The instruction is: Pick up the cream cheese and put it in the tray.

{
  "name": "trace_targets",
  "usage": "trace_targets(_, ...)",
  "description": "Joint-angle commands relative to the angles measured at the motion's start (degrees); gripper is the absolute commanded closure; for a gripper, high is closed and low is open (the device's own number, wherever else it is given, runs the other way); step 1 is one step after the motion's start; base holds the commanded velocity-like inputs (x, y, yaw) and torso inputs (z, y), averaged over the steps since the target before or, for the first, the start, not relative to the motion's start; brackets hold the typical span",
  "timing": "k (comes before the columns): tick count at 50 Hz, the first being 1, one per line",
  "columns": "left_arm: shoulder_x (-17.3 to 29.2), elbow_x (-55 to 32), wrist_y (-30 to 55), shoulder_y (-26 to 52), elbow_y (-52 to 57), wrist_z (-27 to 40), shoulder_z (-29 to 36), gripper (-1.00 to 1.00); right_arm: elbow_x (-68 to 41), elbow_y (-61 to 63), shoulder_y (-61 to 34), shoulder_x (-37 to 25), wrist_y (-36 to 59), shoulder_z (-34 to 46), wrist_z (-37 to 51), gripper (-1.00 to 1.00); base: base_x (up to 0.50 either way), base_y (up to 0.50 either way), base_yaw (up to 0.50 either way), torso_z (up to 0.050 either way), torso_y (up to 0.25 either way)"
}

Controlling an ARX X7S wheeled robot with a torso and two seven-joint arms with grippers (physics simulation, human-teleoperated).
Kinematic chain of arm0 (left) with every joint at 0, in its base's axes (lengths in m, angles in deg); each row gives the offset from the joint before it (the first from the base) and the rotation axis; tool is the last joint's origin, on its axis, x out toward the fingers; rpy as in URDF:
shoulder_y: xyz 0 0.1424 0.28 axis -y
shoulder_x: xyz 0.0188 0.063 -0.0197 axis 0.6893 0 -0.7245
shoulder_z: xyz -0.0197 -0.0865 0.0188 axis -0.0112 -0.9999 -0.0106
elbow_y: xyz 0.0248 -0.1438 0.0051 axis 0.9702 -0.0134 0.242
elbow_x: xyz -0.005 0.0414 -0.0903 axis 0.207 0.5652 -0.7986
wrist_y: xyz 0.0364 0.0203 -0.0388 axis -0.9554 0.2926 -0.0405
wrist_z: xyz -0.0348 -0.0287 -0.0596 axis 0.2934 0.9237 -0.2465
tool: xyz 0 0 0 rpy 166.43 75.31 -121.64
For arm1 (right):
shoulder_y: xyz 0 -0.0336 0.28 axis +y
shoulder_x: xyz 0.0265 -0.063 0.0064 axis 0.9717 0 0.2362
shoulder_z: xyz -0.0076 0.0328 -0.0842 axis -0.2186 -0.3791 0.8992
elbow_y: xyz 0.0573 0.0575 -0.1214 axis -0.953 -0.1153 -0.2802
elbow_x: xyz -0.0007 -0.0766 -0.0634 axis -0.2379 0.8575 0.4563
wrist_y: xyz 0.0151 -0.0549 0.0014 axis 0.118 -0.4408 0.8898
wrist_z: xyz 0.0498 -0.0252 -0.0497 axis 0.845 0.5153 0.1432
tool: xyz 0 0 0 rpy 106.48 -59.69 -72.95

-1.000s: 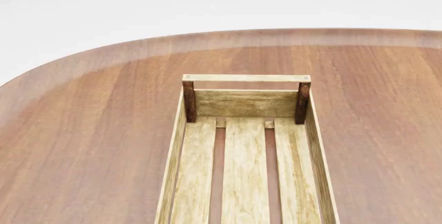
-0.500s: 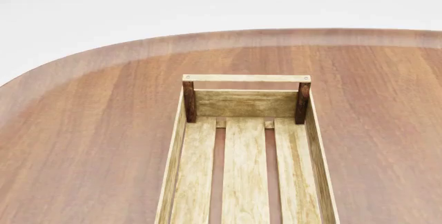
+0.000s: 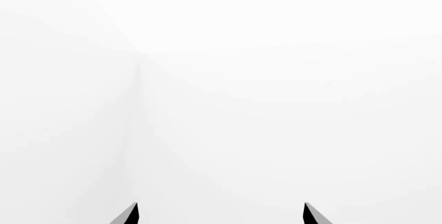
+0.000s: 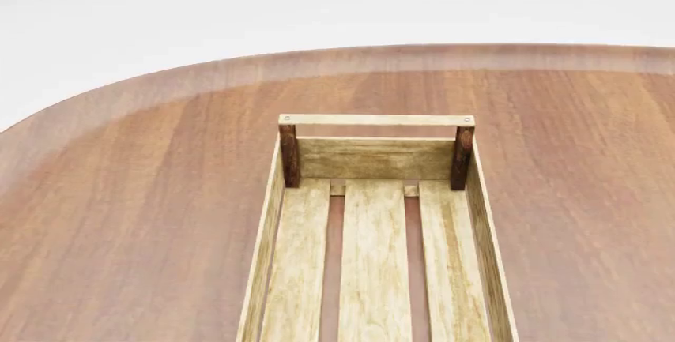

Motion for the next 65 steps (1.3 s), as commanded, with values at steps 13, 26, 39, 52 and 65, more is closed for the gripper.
trace_targets(13, 0.2, -0.1, 0.3, 0.0, 0.1, 0.2, 0.2, -1.0, -2.7, 14.8, 5.5, 0.9, 1.0, 1.7, -2.8, 1.0, 0.0, 0.0, 0.0, 0.0, 0.0)
trace_targets(26, 0.2, 0.0, 0.7, 0.0, 0.5, 0.4, 0.2, -1.0, -1.9, 21.6, 7.9, 0.7, 0.0, 5.1, -5.3, 1.0, 0.0, 0.0, 0.0, 0.0, 0.0)
trace_targets(39, 0.3, -0.1, 1.2, 0.2, 0.4, 0.6, 0.1, -1.0, 2.2, 32.8, 12.9, 0.2, -3.6, 9.4, -6.6, 1.0, 0.0, 0.0, 0.0, 0.0, 0.0)
trace_targets(52, 0.4, -0.4, 1.0, 0.2, 0.3, 0.6, 0.4, -1.0, 5.9, 36.5, 13.0, -1.0, -4.2, 13.5, -6.8, 1.0, 0.0, 0.0, 0.0, 0.0, 0.0)
trace_targets(65, 0.5, -0.7, 0.7, 0.4, -0.1, 0.7, 0.5, -1.0, 10.4, 44.1, 11.1, -3.8, -1.4, 18.0, -5.5, 1.0, 0.0, 0.0, 0.0, 0.0, 0.001)
